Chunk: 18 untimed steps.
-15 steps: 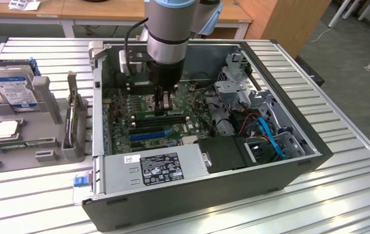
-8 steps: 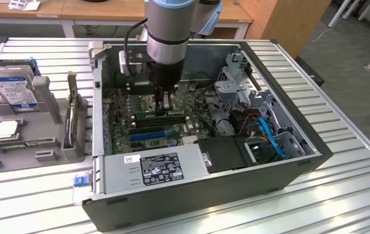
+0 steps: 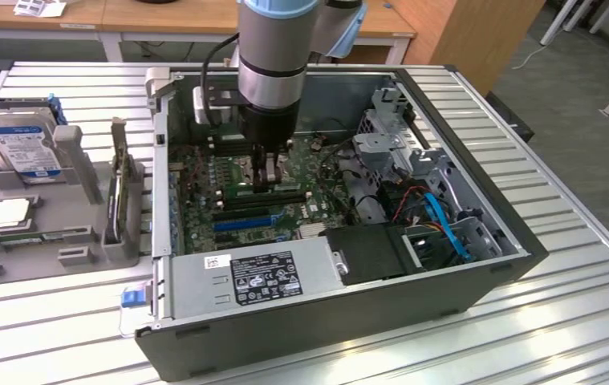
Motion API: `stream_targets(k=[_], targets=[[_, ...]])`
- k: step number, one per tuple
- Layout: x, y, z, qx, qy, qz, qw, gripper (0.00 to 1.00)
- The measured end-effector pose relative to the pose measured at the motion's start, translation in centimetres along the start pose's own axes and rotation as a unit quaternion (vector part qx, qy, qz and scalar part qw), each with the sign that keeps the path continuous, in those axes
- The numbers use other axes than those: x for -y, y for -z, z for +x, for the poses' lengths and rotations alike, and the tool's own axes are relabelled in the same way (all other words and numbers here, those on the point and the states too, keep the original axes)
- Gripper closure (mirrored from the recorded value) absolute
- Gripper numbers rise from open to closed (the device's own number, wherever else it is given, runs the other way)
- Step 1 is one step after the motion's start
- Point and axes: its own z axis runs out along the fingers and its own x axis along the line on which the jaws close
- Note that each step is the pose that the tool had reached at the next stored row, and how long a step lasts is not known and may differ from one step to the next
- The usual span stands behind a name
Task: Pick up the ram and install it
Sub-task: 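Insert the ram into the slot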
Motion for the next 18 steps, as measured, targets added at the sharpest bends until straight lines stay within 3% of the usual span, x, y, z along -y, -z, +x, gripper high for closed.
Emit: stream_targets(k=[18], targets=[[0.06,-0.08,-0.03,-0.0001,0.015,-0.0003,0.9999,0.88]])
